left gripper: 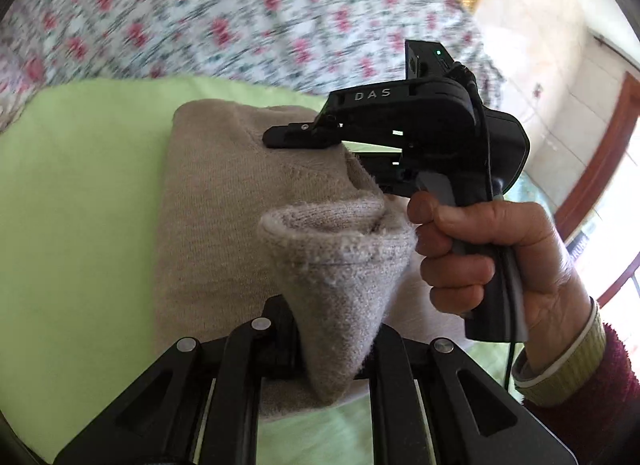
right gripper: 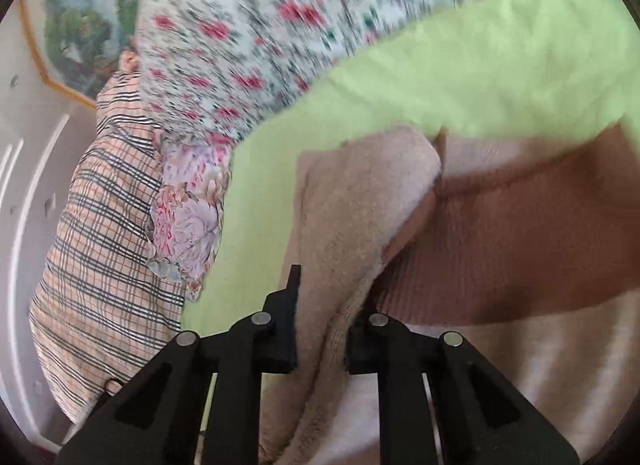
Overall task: Fold small clothes
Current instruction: 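Grasp the folded sweater edge with the left gripper and fold it over again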
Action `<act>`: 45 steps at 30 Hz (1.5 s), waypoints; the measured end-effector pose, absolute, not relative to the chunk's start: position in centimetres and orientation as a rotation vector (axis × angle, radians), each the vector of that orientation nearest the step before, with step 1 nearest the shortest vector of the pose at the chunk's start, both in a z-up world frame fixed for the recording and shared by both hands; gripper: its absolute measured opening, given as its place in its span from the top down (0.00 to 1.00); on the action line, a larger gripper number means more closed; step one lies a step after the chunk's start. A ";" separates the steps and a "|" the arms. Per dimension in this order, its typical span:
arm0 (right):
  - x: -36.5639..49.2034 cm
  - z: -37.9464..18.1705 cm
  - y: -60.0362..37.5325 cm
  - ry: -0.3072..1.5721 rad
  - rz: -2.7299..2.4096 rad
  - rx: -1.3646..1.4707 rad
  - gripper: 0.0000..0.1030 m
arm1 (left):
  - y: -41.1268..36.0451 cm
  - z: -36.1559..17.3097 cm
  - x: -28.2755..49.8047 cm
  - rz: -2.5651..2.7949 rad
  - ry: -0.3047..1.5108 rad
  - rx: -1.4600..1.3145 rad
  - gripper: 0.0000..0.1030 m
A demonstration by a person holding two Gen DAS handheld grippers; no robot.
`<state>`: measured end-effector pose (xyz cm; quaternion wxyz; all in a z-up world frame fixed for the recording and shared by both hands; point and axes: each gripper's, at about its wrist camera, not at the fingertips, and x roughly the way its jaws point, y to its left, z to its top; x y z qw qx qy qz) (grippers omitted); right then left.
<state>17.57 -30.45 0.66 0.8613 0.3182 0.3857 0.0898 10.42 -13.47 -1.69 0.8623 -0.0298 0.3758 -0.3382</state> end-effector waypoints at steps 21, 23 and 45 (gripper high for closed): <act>8.6 -2.3 -40.6 0.869 -0.096 0.495 0.65 | -27.8 -6.9 8.8 -0.900 0.911 0.110 0.73; 7.6 -1.9 -40.7 0.851 -0.121 0.491 0.65 | -27.3 -6.6 8.6 -0.927 0.931 0.110 0.59; 4.3 -4.1 -40.0 0.862 -0.058 0.689 0.31 | -15.0 -8.0 21.9 -0.793 1.187 -0.204 0.13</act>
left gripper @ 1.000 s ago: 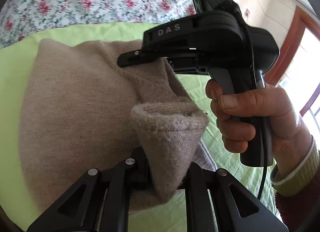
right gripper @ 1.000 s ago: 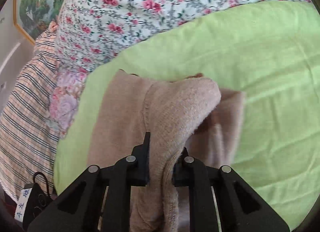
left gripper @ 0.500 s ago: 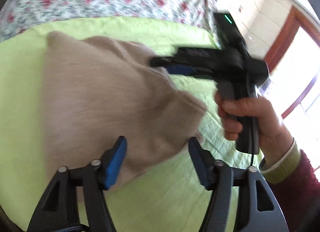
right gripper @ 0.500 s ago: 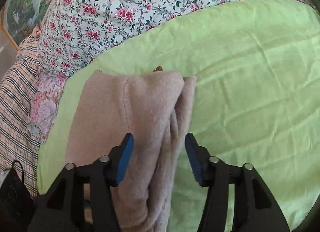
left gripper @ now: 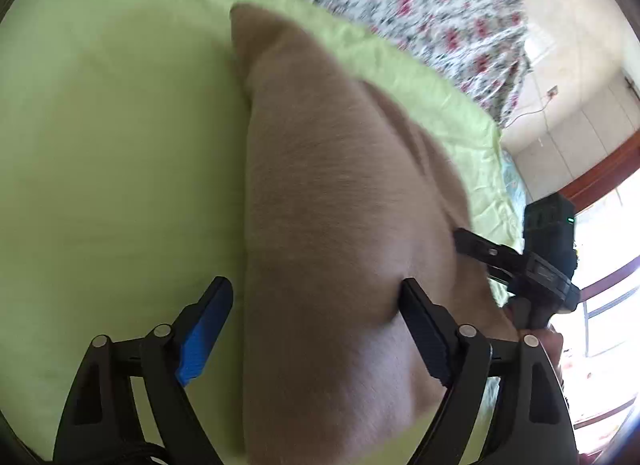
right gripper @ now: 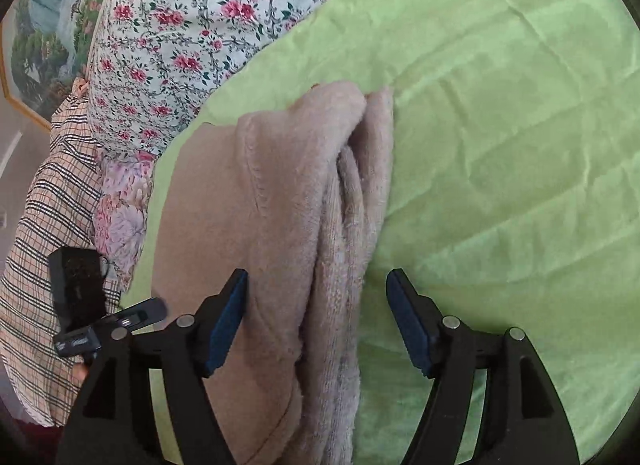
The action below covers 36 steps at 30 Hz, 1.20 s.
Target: Fold small clothes
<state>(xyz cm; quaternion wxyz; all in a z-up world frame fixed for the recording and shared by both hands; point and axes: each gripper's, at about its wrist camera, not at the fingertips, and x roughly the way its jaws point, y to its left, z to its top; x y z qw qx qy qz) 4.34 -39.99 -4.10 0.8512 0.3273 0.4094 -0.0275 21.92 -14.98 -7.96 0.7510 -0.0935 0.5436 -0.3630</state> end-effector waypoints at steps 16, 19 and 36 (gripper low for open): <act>5.2 -0.9 -32.1 0.809 0.103 0.674 0.71 | -9.0 -4.7 18.6 -0.896 1.051 -0.233 0.58; 6.2 -0.7 -28.5 0.809 0.192 0.662 0.71 | -3.9 -3.1 16.8 -0.863 1.025 -0.234 0.58; 8.0 -7.4 -18.5 0.945 0.260 0.638 0.68 | 8.8 -7.8 12.1 -0.731 1.070 -0.292 0.39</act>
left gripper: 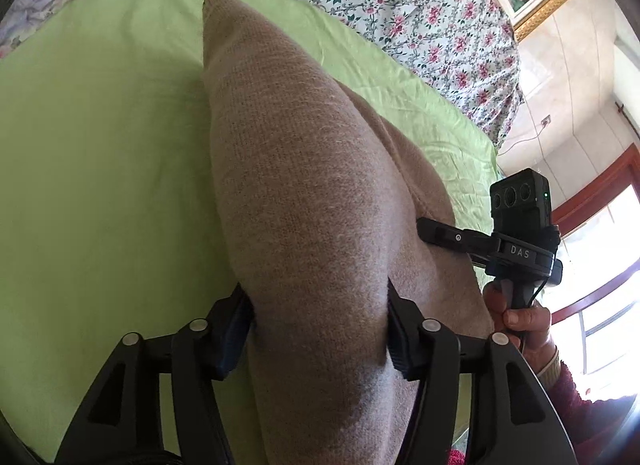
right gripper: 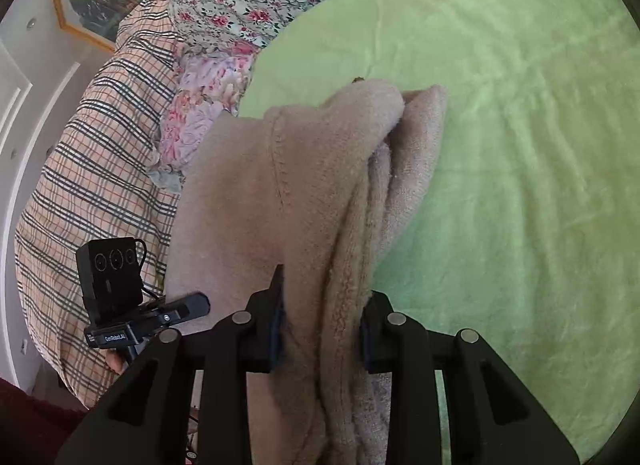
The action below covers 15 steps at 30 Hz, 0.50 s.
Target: Fold small clothes
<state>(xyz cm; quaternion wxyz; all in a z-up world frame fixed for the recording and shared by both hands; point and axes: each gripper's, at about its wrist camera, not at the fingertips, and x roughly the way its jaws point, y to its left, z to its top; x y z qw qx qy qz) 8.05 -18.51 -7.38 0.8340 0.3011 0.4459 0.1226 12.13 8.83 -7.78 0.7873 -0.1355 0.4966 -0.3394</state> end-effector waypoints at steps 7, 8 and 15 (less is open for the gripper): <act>7.7 -4.5 -20.0 0.912 0.124 0.535 0.35 | 9.1 -6.1 15.1 -0.711 1.058 -0.346 0.21; 7.9 -4.1 -20.5 0.895 0.122 0.545 0.35 | 9.3 -5.8 15.8 -0.708 1.051 -0.352 0.21; 14.1 -4.9 -21.4 0.947 0.135 0.588 0.75 | 9.1 -5.4 22.5 -0.615 1.043 -0.367 0.28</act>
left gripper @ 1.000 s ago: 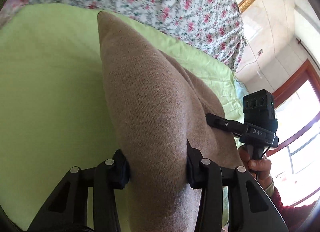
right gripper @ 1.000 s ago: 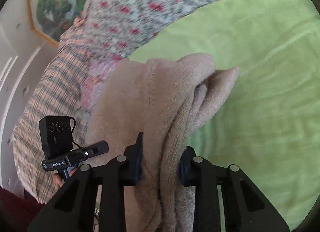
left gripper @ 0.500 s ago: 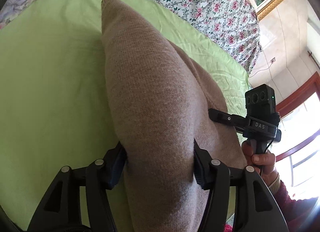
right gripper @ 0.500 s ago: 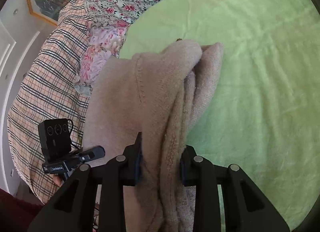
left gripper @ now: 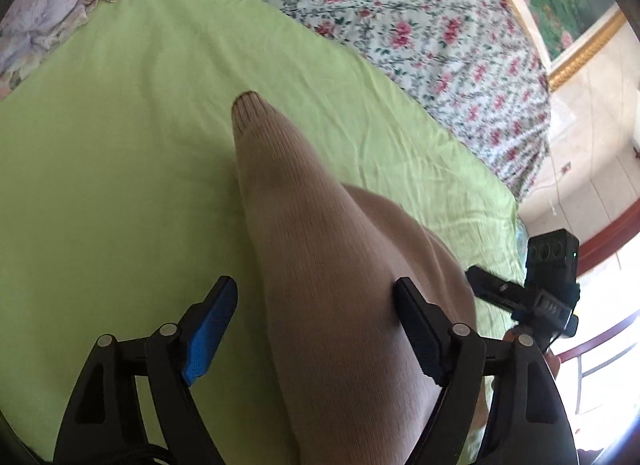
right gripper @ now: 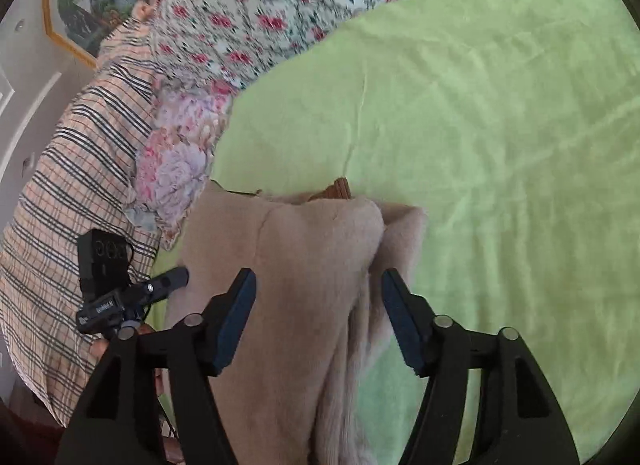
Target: Fold small clothes
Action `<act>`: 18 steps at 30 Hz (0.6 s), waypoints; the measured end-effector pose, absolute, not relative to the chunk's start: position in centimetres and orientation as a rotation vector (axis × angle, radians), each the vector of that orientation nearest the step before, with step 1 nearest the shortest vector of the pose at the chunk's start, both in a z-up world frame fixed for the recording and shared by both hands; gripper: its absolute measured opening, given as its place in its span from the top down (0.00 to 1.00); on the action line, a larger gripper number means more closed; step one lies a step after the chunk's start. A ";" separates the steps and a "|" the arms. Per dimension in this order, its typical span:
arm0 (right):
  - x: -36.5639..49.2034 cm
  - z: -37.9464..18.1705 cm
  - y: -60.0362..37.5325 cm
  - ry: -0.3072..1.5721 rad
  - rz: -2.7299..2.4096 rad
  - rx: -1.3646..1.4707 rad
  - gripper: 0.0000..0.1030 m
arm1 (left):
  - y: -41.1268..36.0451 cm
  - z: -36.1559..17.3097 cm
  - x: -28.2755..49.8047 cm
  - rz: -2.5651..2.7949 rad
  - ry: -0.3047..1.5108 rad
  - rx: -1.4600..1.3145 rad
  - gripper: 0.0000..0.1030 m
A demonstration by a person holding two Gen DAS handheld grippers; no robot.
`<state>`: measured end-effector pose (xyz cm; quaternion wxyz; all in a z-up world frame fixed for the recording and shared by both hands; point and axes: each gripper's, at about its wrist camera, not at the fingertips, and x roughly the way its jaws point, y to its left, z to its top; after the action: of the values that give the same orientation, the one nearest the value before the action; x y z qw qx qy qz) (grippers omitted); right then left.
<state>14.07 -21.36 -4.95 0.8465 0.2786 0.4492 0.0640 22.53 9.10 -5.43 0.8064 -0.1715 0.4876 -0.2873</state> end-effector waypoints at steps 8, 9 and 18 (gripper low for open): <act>14.5 -3.5 -21.7 0.879 0.057 0.472 0.92 | 6.4 -5.7 26.5 -0.407 0.981 -0.087 0.81; 14.8 -4.4 -21.9 0.906 0.047 0.469 0.92 | 6.1 -6.1 26.9 -0.378 0.982 -0.049 0.81; 11.9 -2.2 -21.8 0.854 0.024 0.495 0.80 | 9.0 -4.2 23.7 -0.333 0.954 -0.024 0.71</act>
<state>11.90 -21.81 -2.23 0.8805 0.2377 0.4099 0.0115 23.68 8.96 -4.17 0.8750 -0.0117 0.4569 -0.1596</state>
